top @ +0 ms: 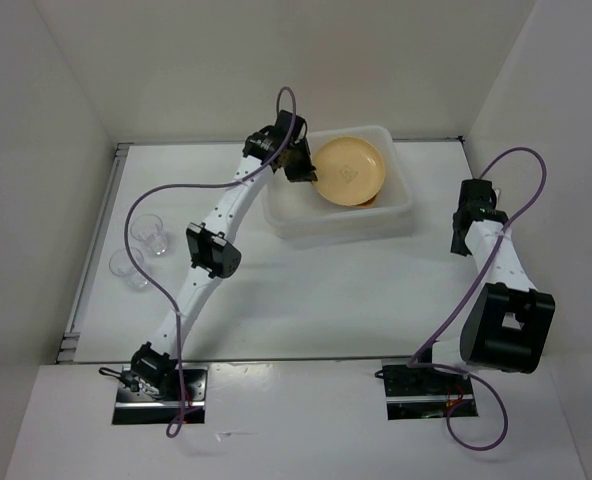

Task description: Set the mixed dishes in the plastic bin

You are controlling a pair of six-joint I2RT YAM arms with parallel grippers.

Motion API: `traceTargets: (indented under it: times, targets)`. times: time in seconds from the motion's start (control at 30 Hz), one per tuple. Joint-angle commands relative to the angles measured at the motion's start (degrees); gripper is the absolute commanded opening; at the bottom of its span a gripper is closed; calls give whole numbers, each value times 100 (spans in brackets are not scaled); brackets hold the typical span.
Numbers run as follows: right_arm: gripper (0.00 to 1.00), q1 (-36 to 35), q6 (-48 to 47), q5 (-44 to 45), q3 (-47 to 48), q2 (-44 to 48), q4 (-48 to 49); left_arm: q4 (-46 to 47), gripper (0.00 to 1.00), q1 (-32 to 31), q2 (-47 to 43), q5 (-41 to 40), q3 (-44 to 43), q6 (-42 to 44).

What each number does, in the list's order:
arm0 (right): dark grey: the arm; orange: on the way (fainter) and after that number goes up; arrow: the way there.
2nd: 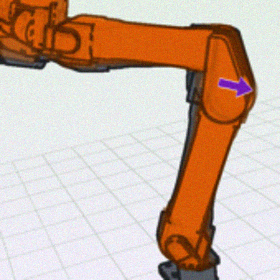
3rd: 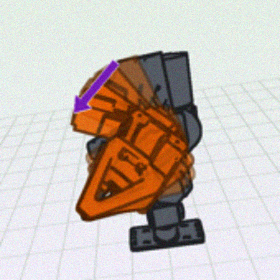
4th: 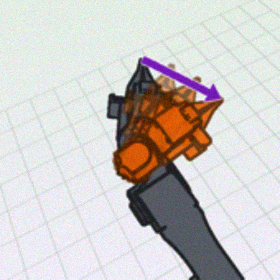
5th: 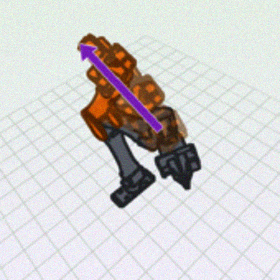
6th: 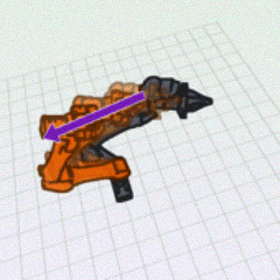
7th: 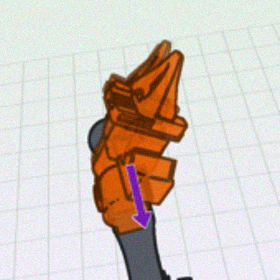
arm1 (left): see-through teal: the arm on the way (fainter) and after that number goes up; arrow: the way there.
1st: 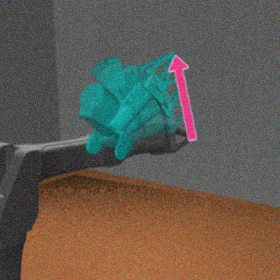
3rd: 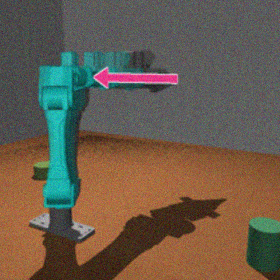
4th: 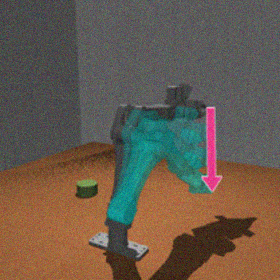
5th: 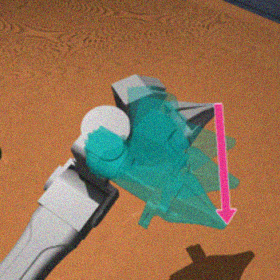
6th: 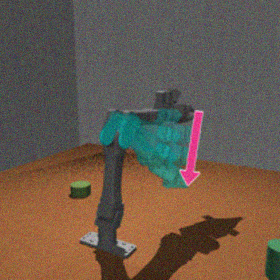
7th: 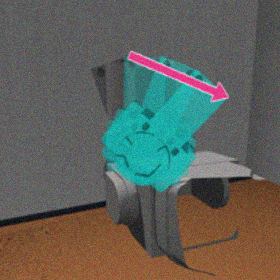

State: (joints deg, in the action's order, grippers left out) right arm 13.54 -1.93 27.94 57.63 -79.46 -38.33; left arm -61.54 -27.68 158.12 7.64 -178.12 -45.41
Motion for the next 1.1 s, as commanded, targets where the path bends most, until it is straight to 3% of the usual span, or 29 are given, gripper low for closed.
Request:
traceTargets:
  times: [0.0, 0.4, 0.53, 0.57, 0.6, 0.7, 0.73, 0.87, 0.9, 0.93, 0.97, 1.03, 1.07]
  targets:
    - [62, -97, 132, 194, -32, 247, 308, 158, 0, -149, 385, -210, -161, -153]
    - [62, -493, 132, 194, -32, 239, 308, 1021, 4, 88, 773, 203, -126, -829]
    - [62, -545, 132, 194, -32, 177, 308, 1073, 29, 211, 773, 203, -126, -829]
    - [62, -545, 132, 194, -32, 177, 308, 1074, 52, 263, 773, 290, -126, -829]
    - [62, -545, 132, 194, -32, 116, 308, 1074, 65, 263, 720, 343, -126, -829]
    - [62, -598, 132, 141, -32, 115, 308, 1022, 94, 263, 650, 458, -126, -777]
    - [62, -598, 132, 72, -32, 115, 256, 917, 99, 263, 519, 388, -126, -629]
    - [61, -764, -122, -462, 152, 167, 255, 522, 100, 88, -175, -340, -126, 101]
    - [47, -817, -297, -787, 213, 168, 255, 398, 100, 88, -368, -551, -126, 268]
    - [26, -818, -664, -1182, 440, 168, 255, 40, 100, 35, -422, -614, -126, 469]
    - [14, -818, -755, -1673, 599, 168, 255, -181, 96, 35, -423, -684, -126, 524]
    - [1, -897, -817, -1862, 1240, 37, 308, -786, 94, 87, -615, -965, -126, 647]
    - [0, -897, -817, -2089, 1521, -260, 308, -929, 82, 88, -808, -1157, -126, 769]
